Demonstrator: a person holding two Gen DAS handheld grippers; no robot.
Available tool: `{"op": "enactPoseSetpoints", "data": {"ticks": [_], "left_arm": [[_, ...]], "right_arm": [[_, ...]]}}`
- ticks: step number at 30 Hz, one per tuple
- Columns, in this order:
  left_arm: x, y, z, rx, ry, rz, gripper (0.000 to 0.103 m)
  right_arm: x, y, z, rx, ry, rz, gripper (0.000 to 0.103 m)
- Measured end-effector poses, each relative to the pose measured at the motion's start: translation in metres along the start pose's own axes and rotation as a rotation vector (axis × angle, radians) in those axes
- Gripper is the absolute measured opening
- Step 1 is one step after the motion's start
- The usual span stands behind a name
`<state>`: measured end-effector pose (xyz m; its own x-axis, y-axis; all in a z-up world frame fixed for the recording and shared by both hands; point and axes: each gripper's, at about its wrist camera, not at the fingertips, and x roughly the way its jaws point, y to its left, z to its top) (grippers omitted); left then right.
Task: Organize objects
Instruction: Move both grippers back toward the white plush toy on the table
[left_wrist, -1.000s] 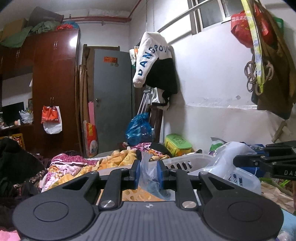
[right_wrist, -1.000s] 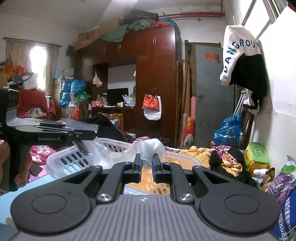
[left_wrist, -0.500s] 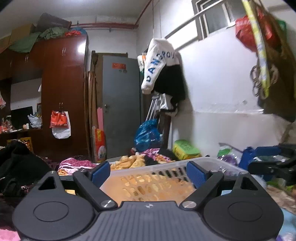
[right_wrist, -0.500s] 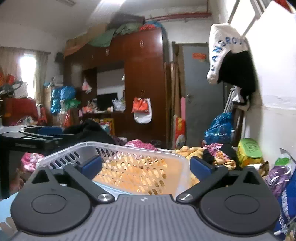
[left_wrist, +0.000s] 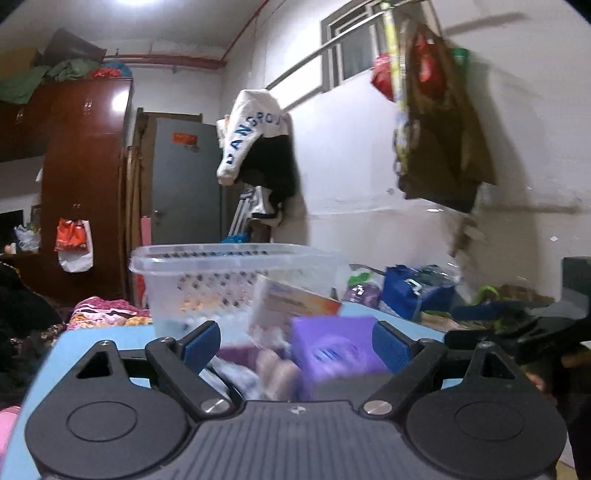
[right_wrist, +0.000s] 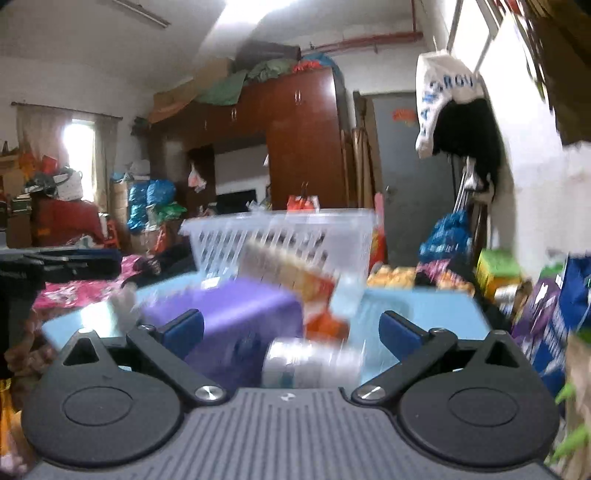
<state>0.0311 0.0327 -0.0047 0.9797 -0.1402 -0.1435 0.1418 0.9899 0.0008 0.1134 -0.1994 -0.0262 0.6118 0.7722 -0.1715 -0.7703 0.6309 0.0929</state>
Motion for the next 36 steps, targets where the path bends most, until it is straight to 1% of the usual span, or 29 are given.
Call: {"op": "enactPoseSetpoints", "data": {"ticks": [1, 3, 5, 7, 10, 13, 16, 19, 22, 24, 27, 28, 31, 35, 36], "left_arm": [[-0.003, -0.003, -0.002, 0.011, -0.002, 0.000, 0.092], [-0.008, -0.003, -0.007, 0.019, -0.002, 0.028, 0.092], [-0.013, 0.004, -0.010, -0.001, 0.000, 0.058, 0.092], [-0.018, 0.015, -0.014, -0.026, 0.006, 0.086, 0.092], [-0.021, 0.029, -0.020, -0.060, 0.014, 0.115, 0.092], [-0.019, 0.036, -0.024, -0.092, 0.017, 0.114, 0.091], [-0.018, 0.038, -0.026, -0.094, 0.014, 0.122, 0.091], [-0.017, 0.036, -0.028, -0.083, 0.019, 0.123, 0.091], [-0.018, 0.038, -0.030, -0.083, 0.016, 0.125, 0.091], [-0.019, 0.041, -0.031, -0.089, 0.016, 0.127, 0.091], [-0.019, 0.044, -0.032, -0.098, 0.014, 0.130, 0.091], [-0.019, 0.045, -0.032, -0.099, 0.015, 0.133, 0.091], [-0.017, 0.047, -0.033, -0.101, 0.016, 0.133, 0.091], [-0.016, 0.050, -0.034, -0.103, 0.017, 0.148, 0.091], [-0.016, 0.052, -0.034, -0.106, 0.017, 0.150, 0.091]], "right_arm": [[0.000, 0.002, -0.001, -0.006, 0.005, 0.001, 0.103], [-0.002, 0.009, 0.000, -0.016, -0.007, 0.008, 0.103], [-0.003, 0.015, 0.002, -0.026, -0.030, 0.035, 0.103], [0.003, 0.021, 0.005, -0.048, -0.030, 0.056, 0.103], [0.010, 0.026, -0.001, -0.090, -0.008, 0.042, 0.103], [0.012, 0.020, -0.004, -0.061, -0.008, 0.029, 0.103], [0.007, 0.014, -0.004, 0.006, -0.043, 0.028, 0.103], [0.000, 0.032, -0.006, 0.017, -0.084, 0.081, 0.103], [0.001, 0.061, -0.005, -0.061, -0.105, 0.141, 0.103], [0.005, 0.078, -0.006, -0.113, -0.101, 0.180, 0.103], [0.018, 0.092, -0.009, -0.146, -0.067, 0.237, 0.095], [0.025, 0.093, -0.010, -0.149, -0.048, 0.251, 0.091], [0.042, 0.094, -0.011, -0.119, -0.014, 0.287, 0.085], [0.062, 0.103, -0.010, -0.105, 0.013, 0.329, 0.071], [0.069, 0.105, -0.010, -0.104, 0.022, 0.338, 0.069]]}}
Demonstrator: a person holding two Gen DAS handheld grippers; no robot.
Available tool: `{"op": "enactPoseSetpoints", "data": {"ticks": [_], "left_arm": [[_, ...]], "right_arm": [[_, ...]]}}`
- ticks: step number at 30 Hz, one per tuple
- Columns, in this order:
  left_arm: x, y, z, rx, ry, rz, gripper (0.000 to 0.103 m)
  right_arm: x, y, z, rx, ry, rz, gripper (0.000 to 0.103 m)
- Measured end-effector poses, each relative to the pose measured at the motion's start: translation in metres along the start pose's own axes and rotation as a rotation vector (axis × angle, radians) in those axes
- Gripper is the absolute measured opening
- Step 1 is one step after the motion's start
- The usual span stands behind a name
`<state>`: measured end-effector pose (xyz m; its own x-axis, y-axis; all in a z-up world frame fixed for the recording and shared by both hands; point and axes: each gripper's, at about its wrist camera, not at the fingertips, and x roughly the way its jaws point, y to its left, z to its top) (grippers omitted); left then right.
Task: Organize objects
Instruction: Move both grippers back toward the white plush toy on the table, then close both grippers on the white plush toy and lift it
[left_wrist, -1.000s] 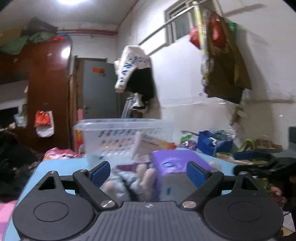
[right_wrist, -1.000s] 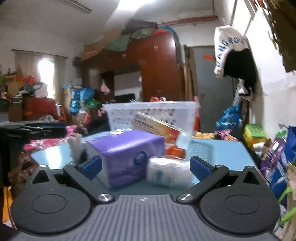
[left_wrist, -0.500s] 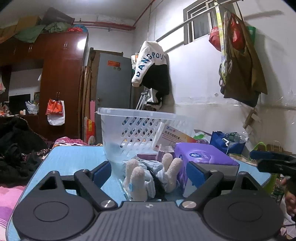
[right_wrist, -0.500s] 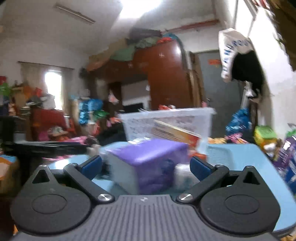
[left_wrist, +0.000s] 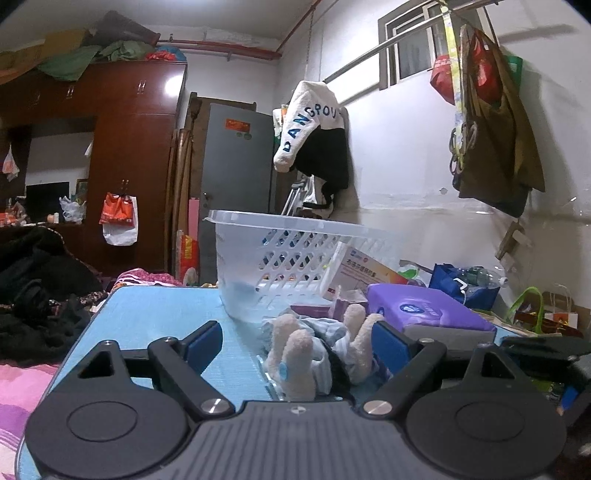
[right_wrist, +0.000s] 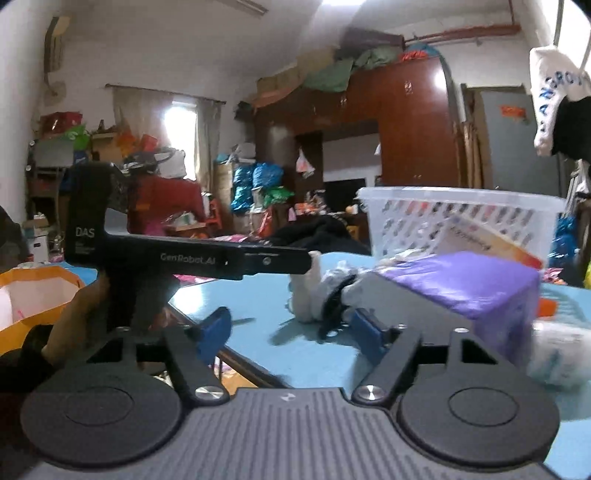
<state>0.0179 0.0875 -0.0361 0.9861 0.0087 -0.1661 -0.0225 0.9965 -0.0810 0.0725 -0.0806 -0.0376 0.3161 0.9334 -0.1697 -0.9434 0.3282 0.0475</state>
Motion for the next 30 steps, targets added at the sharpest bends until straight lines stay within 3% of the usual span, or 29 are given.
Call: {"op": "enactPoseSetpoints", "data": {"ticks": [4, 5, 8, 16, 26, 30], "left_arm": [[0.000, 0.006, -0.001, -0.008, -0.003, 0.020, 0.091], [0.001, 0.007, -0.001, -0.010, -0.002, 0.021, 0.091], [0.003, 0.007, -0.002, -0.010, 0.008, 0.018, 0.091], [0.009, -0.007, -0.007, 0.046, 0.027, 0.022, 0.091], [0.009, 0.005, -0.007, -0.007, 0.008, 0.049, 0.089], [0.017, 0.004, -0.008, 0.001, 0.029, 0.059, 0.075]], "right_arm": [[0.003, 0.009, -0.007, -0.003, 0.005, -0.048, 0.061], [0.003, 0.007, -0.007, -0.004, 0.000, -0.075, 0.052], [-0.004, 0.003, -0.006, 0.007, 0.002, -0.136, 0.044], [-0.012, 0.008, -0.005, -0.006, 0.003, -0.236, 0.043], [0.006, 0.002, 0.005, 0.037, -0.030, -0.291, 0.044], [0.012, 0.001, 0.012, 0.051, -0.027, -0.306, 0.044]]}}
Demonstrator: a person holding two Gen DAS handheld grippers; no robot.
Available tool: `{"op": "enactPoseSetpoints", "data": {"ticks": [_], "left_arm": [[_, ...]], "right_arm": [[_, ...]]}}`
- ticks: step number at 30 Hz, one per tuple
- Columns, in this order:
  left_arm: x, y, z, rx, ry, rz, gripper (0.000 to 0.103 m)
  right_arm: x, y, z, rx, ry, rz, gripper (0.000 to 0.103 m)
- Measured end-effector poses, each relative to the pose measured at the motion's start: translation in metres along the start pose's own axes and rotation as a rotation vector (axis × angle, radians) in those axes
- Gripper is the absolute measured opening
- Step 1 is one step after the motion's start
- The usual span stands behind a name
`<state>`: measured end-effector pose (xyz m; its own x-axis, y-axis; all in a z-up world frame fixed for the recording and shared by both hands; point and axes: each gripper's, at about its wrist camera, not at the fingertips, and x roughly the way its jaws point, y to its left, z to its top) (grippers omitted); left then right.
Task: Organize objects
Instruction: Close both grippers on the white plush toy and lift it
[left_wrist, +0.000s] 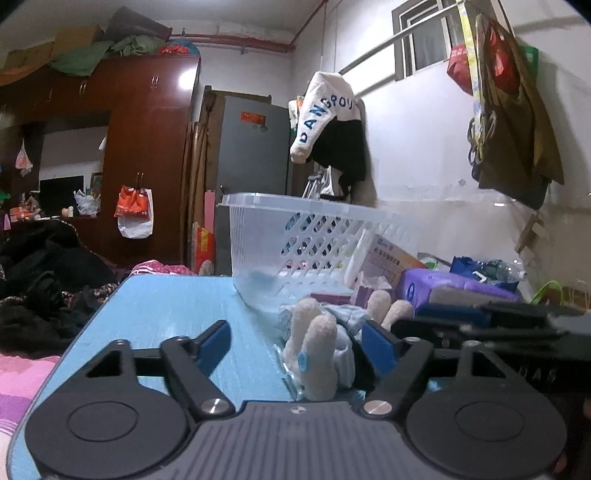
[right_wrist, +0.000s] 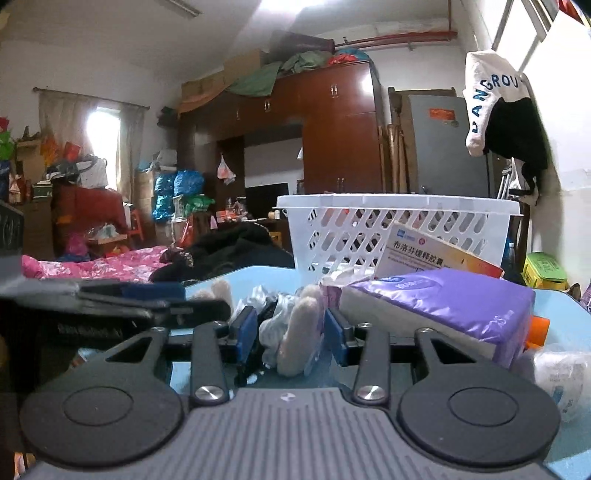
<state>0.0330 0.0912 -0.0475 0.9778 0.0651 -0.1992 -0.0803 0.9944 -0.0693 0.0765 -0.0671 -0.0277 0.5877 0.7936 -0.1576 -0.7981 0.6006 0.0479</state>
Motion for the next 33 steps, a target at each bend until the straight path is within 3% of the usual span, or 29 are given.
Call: {"op": "enactPoseSetpoints", "data": {"ticks": [3, 6, 9, 13, 23, 33], "left_arm": [[0.005, -0.001, -0.002, 0.007, 0.017, 0.002, 0.066], [0.006, -0.002, -0.003, 0.013, 0.022, 0.002, 0.053], [0.004, -0.004, -0.004, 0.025, 0.017, -0.002, 0.026], [-0.001, -0.013, -0.005, 0.070, -0.005, 0.018, 0.022], [-0.023, -0.025, 0.007, 0.108, -0.071, 0.010, 0.021], [-0.031, -0.035, 0.049, 0.140, -0.155, -0.018, 0.020]], "right_arm": [[0.007, 0.005, 0.001, -0.012, 0.020, -0.016, 0.043], [0.013, 0.006, 0.000, -0.011, 0.046, -0.015, 0.033], [0.013, 0.005, -0.001, -0.009, 0.050, -0.012, 0.023], [0.008, 0.008, 0.000, -0.046, 0.033, -0.007, 0.016], [-0.009, 0.012, 0.016, -0.102, -0.024, 0.022, 0.014], [-0.016, -0.006, 0.065, -0.112, -0.069, 0.069, 0.014]]}}
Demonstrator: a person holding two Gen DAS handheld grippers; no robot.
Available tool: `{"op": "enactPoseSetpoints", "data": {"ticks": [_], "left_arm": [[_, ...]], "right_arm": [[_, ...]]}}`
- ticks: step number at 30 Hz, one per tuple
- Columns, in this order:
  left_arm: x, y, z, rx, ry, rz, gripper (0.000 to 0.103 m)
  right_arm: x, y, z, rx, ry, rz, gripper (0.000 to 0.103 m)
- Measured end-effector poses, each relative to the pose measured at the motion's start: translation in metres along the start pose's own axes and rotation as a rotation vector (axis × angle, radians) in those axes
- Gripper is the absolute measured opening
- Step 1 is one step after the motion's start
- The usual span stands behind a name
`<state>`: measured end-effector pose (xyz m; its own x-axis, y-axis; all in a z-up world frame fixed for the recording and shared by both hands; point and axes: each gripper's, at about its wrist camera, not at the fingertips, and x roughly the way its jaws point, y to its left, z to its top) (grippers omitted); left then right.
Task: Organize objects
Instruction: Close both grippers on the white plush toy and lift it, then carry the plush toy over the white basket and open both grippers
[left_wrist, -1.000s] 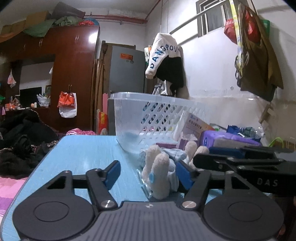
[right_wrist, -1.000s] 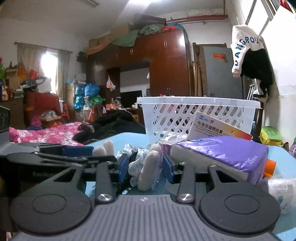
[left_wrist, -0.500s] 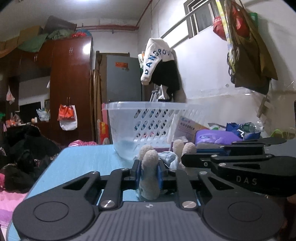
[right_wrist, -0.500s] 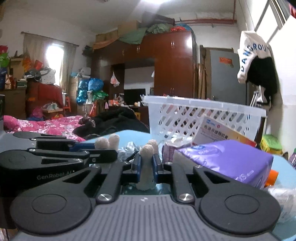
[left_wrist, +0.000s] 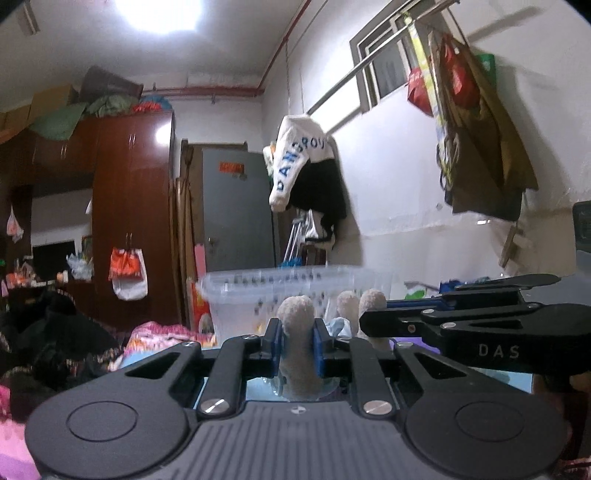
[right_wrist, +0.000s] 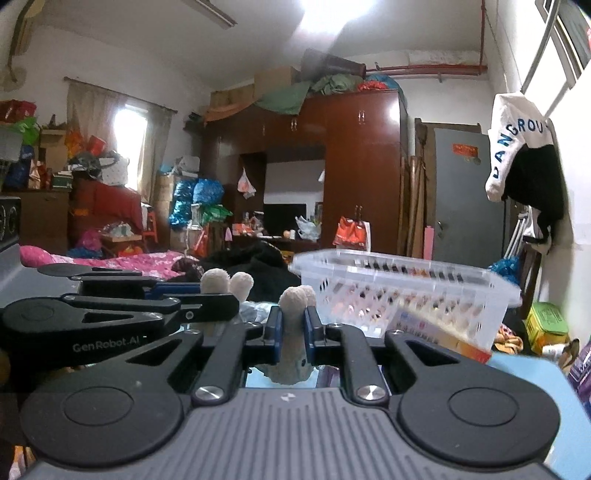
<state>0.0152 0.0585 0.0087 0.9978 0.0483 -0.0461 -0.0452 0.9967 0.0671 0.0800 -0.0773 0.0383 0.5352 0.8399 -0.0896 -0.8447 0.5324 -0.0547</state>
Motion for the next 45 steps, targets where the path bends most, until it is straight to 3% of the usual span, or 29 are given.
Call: {"op": "enactPoseSetpoints", "data": {"ticks": [9, 17, 26, 34, 36, 38, 39, 40, 41, 42, 45], "left_arm": [[0.036, -0.004, 0.065, 0.048, -0.055, -0.035, 0.020], [0.101, -0.004, 0.097, 0.088, -0.003, -0.031, 0.020], [0.185, 0.033, 0.093, 0.063, 0.113, 0.016, 0.020], [0.203, 0.052, 0.072, 0.029, 0.164, 0.017, 0.021], [0.203, 0.054, 0.071, 0.030, 0.153, 0.031, 0.024], [0.201, 0.053, 0.071, 0.045, 0.140, 0.076, 0.040], [0.199, 0.053, 0.073, 0.047, 0.132, 0.102, 0.058], [0.193, 0.055, 0.073, 0.039, 0.119, 0.119, 0.078], [0.186, 0.057, 0.073, 0.024, 0.105, 0.117, 0.086], [0.179, 0.058, 0.072, 0.007, 0.090, 0.102, 0.091], [0.150, 0.054, 0.067, -0.046, 0.084, 0.065, 0.091]], "right_arm": [[0.021, -0.036, 0.053, 0.003, -0.021, -0.015, 0.014], [0.074, -0.067, 0.073, 0.000, 0.046, -0.071, 0.014], [0.147, -0.080, 0.059, 0.025, 0.176, -0.094, 0.014], [0.158, -0.080, 0.040, 0.009, 0.261, -0.071, 0.016], [0.156, -0.082, 0.039, 0.025, 0.266, -0.062, 0.026], [0.147, -0.088, 0.038, 0.029, 0.273, -0.095, 0.049], [0.142, -0.092, 0.042, 0.037, 0.272, -0.117, 0.058], [0.134, -0.096, 0.042, 0.047, 0.262, -0.126, 0.081], [0.121, -0.100, 0.041, 0.054, 0.240, -0.125, 0.103], [0.106, -0.102, 0.038, 0.053, 0.207, -0.132, 0.102], [0.064, -0.108, 0.023, 0.081, 0.217, -0.168, 0.103]]}}
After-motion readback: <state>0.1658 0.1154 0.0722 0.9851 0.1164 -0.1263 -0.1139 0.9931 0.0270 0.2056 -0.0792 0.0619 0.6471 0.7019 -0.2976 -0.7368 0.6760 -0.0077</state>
